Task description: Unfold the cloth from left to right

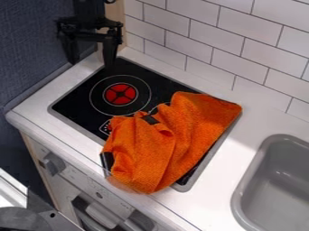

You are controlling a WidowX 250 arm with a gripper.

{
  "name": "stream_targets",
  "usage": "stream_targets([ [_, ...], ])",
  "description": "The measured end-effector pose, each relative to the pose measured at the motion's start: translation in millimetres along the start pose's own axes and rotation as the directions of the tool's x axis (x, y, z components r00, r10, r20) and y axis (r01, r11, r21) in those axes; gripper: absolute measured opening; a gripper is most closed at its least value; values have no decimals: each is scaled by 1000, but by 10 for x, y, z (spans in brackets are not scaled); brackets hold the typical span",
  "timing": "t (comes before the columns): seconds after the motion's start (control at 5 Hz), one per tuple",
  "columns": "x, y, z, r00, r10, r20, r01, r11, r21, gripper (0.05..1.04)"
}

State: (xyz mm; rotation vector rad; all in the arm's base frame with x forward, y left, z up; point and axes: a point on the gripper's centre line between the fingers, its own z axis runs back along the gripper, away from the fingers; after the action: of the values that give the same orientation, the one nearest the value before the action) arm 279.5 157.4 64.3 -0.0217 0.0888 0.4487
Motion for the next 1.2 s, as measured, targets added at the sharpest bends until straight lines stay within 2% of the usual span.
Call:
stream_targets([
  [0.2,-58,-30,-103,999,-6,-38,6,1000,-6,999],
  [0.4,-273,-181,-112,997,-45,-67,45,999,-15,999],
  [0.6,-570,-437,-40,995,-77,-62,74,996,-56,999],
  [0.8,-863,-684,-52,991,-97,-94,85,988,-129,999],
  [1.0,-1004,-899,-162,988,-97,-119,79,986,-146,999],
  [1.2,-1112,-1095,-248,985,-123,-120,107,985,-135,999],
])
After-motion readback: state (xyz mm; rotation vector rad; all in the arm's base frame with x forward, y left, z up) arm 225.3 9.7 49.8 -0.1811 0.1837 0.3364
